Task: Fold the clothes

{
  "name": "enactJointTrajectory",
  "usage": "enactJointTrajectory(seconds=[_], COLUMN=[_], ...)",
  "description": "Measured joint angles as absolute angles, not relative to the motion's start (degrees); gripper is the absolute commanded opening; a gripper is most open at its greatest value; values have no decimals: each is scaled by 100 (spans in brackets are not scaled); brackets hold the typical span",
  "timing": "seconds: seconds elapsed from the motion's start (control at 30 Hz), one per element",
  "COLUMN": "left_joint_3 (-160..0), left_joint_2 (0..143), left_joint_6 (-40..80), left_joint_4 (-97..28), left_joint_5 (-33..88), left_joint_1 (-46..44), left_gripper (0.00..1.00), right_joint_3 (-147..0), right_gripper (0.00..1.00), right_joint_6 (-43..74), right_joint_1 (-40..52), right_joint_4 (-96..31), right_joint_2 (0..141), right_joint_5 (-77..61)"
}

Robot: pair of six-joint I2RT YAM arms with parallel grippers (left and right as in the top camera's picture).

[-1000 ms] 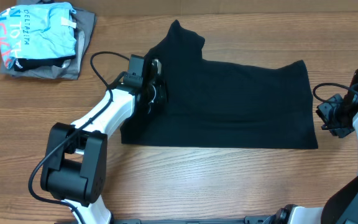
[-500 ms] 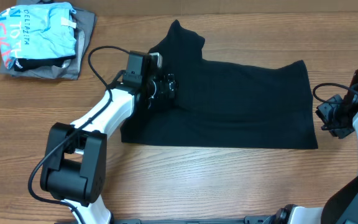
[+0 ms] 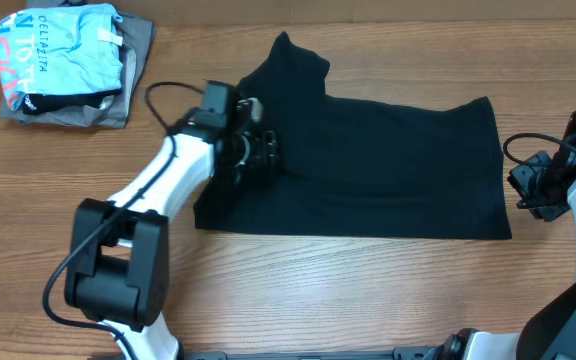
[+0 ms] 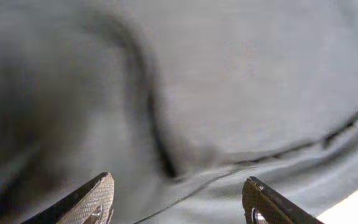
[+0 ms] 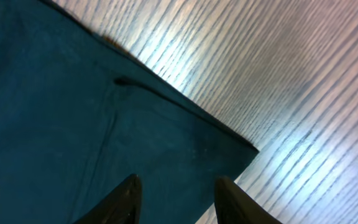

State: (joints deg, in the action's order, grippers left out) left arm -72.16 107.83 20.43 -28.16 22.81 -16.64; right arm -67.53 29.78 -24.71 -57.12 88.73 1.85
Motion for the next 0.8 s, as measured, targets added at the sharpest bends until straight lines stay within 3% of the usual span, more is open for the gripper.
enactJointTrajectory(seconds=[0.23, 0.57, 0.8], left_joint_3=[-7282, -7369, -7487], left_joint_2=[11198, 11456, 11456], left_joint_6=[2224, 2274, 2233], left_joint_4=[-2381, -2357, -1452], left_joint_5=[2429, 2447, 2467], left_joint_1=[-2130, -2008, -2001], left_gripper=[68, 69, 69], right_joint_3=[-6753, -6753, -6753], right_gripper=[42, 41, 41], right_joint_6=[2947, 2783, 2759], right_joint_1=[-2471, -2471, -2471], right_joint_4=[-5800, -5798, -5776], right_joint_2=[8873, 8873, 8873], right_joint_5=[152, 148, 143])
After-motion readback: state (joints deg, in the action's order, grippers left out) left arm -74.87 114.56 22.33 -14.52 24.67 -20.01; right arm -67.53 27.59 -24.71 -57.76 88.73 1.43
